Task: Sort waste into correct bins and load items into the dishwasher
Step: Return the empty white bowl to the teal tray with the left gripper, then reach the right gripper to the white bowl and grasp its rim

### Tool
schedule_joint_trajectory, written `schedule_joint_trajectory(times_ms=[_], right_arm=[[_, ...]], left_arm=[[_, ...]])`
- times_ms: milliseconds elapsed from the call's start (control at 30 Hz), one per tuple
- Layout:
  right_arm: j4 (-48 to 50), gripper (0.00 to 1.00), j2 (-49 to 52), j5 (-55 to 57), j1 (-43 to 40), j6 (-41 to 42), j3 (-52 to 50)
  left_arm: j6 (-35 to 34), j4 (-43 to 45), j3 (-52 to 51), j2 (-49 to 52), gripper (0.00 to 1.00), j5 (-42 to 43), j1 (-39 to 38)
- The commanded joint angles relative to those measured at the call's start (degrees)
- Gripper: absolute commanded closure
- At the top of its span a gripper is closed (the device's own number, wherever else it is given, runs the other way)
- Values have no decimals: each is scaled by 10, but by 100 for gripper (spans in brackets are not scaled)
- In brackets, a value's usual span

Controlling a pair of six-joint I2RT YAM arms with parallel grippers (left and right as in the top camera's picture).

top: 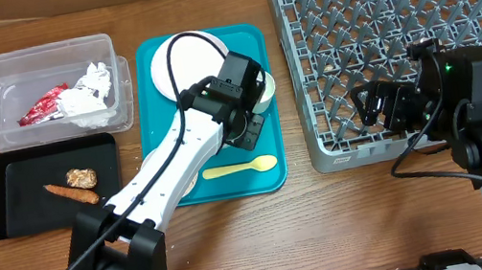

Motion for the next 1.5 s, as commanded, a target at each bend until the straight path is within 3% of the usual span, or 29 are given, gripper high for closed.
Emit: schedule_joint_trajectory(times_ms=[0, 267, 533, 833, 1133, 1167, 1200, 1267, 1367, 1467], right_arm=[[0, 0, 6, -1, -2, 1, 15], [5, 0, 11, -1, -2, 1, 15], [2, 0, 11, -1, -2, 1, 15], [2, 0, 11, -2, -2, 1, 15], [23, 0, 11, -32, 16, 21, 15], [30, 0, 11, -35, 25, 25, 15], [41, 0, 11, -38, 37, 32, 15], [69, 0, 14, -46, 64, 46, 15], [115, 0, 30, -44, 107, 66, 15], [152, 0, 66, 1, 158, 106, 15]], left_arm=[[-68, 0, -10, 5, 96, -17, -2], [-140, 3, -10, 5, 96, -16, -2], [-153, 1, -13, 5, 82, -16, -2], [-155, 2, -9, 5, 82, -16, 0], [-162, -168, 144, 4, 79, -16, 35], [-162, -183, 163, 4, 74, -16, 42], [-162, -191, 177, 4, 62, -16, 48], [-173, -201, 202, 4, 47, -15, 68], [-192, -198, 216, 4, 38, -7, 103], [-196, -191, 217, 4, 37, 30, 144]])
